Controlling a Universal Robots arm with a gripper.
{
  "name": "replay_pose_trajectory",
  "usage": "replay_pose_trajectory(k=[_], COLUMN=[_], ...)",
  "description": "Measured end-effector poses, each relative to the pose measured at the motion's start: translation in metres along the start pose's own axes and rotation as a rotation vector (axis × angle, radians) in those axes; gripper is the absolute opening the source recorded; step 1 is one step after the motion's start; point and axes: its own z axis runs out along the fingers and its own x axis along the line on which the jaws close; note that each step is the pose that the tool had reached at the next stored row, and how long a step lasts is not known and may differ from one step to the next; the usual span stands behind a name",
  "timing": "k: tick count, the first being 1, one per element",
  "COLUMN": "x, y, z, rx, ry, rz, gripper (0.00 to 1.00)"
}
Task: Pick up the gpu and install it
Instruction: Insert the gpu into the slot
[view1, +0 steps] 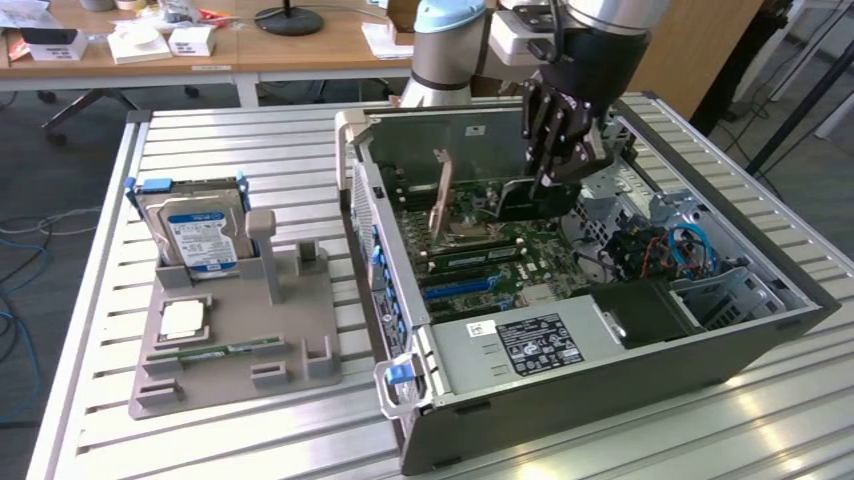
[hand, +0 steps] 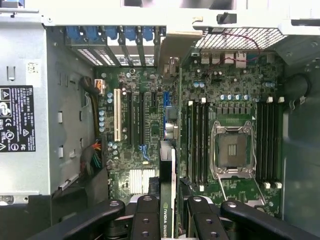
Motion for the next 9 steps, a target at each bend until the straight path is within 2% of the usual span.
replay_pose_trajectory(k=[9], x=[0.000], y=[-0.0002], z=[0.0164], rx=[-0.0001], ry=[0.0001], rz=[-0.002], gripper=[0.26])
